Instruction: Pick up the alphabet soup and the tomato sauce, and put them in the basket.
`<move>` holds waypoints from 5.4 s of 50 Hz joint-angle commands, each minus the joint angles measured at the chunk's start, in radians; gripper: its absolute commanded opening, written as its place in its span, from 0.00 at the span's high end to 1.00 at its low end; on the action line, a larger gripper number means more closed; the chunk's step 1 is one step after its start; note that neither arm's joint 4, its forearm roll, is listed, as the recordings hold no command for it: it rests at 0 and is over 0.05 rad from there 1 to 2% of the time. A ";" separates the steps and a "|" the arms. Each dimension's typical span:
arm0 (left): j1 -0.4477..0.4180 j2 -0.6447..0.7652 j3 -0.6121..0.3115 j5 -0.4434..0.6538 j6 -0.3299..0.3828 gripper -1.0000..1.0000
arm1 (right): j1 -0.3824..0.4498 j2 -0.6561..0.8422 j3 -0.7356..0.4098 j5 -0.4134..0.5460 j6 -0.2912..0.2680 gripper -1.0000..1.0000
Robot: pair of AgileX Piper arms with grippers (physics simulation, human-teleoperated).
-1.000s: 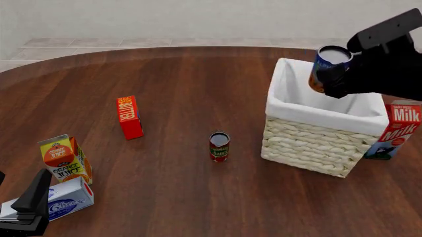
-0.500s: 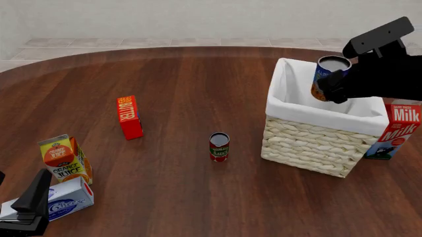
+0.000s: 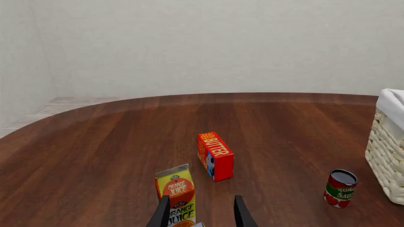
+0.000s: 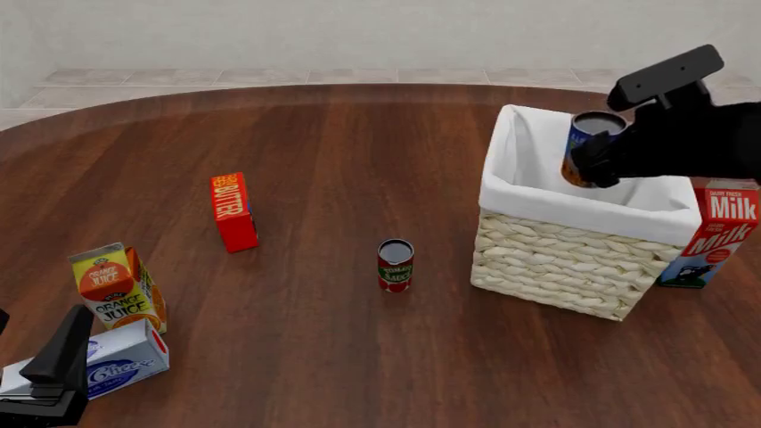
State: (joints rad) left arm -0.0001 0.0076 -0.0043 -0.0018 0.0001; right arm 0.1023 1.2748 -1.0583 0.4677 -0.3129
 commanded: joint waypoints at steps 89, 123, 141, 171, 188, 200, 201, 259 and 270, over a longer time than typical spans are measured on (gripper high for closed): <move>0.000 0.000 0.000 0.000 0.000 0.00 | 0.013 0.017 -0.132 0.030 0.003 0.00; 0.000 0.000 0.000 0.000 0.000 0.00 | 0.165 -0.041 -0.201 0.121 -0.038 0.00; 0.000 0.000 0.000 0.000 0.000 0.00 | 0.221 -0.053 -0.220 0.147 -0.042 0.00; 0.000 0.000 0.000 0.000 0.000 0.00 | 0.274 -0.037 -0.266 0.179 -0.061 0.00; 0.000 0.000 0.000 0.000 0.000 0.00 | 0.312 0.021 -0.279 0.167 -0.080 0.00; 0.000 0.000 0.000 0.000 0.000 0.00 | 0.353 0.056 -0.291 0.160 -0.079 0.00; 0.000 0.000 0.000 0.000 0.000 0.00 | 0.356 0.058 -0.291 0.159 -0.080 0.00; 0.000 0.000 0.000 0.000 0.000 0.00 | 0.494 0.201 -0.299 0.122 -0.119 0.00; 0.000 0.000 0.000 0.000 0.000 0.00 | 0.502 0.212 -0.281 0.115 -0.130 0.00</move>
State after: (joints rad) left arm -0.0001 0.0076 -0.0043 -0.0018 0.0001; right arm 0.5942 1.4751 -1.3488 0.5868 -0.4334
